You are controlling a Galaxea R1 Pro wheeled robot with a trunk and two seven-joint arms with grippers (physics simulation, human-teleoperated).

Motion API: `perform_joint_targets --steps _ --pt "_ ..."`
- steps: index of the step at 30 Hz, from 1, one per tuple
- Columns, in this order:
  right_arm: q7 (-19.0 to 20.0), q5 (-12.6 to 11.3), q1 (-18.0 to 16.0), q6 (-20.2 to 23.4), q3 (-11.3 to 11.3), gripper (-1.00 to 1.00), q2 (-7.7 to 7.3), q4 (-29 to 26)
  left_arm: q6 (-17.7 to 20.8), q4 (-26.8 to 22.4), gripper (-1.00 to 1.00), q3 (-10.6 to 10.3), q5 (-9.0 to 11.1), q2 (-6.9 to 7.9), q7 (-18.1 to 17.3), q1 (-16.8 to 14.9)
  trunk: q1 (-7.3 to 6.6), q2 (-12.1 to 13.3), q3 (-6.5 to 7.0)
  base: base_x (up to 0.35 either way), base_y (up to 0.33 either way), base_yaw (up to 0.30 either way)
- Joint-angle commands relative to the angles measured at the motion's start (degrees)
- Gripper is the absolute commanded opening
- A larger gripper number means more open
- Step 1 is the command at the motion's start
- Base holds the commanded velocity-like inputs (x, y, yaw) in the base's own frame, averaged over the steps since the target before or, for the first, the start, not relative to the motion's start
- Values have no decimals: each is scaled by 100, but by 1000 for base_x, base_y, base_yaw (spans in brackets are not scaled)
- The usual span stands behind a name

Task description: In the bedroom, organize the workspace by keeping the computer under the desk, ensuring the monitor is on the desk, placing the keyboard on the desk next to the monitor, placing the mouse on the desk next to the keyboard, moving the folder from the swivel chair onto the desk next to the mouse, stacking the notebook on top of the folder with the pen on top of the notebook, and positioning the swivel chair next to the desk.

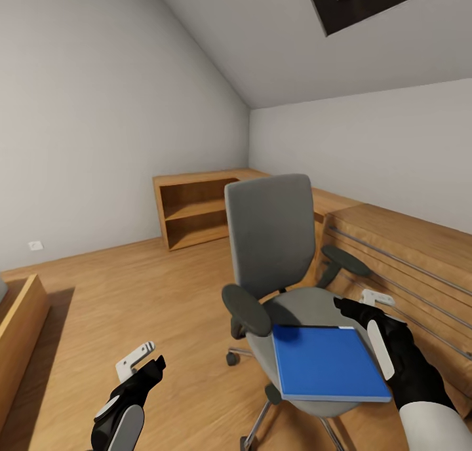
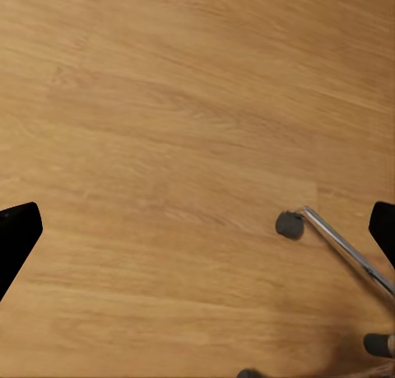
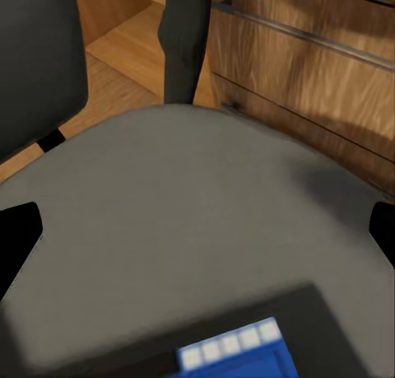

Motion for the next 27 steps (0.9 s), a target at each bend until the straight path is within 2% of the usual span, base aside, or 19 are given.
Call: perform_joint_targets --steps 1,18,27 --pt "-28 -61 -3 25 2 100 -1 -10 17 -8 100 -4 36 0 40 -4 1 -3 -6 138 0 0" --pt "-57 -28 -3 24 238 100 1 65 23 -8 100 -3 37 0 48 -4 1 -3 -6 8 0 0" --pt "-96 -9 -19 25 304 100 -24 623 15 -8 100 -3 37 0 47 -4 1 -3 -6 0 0 0"
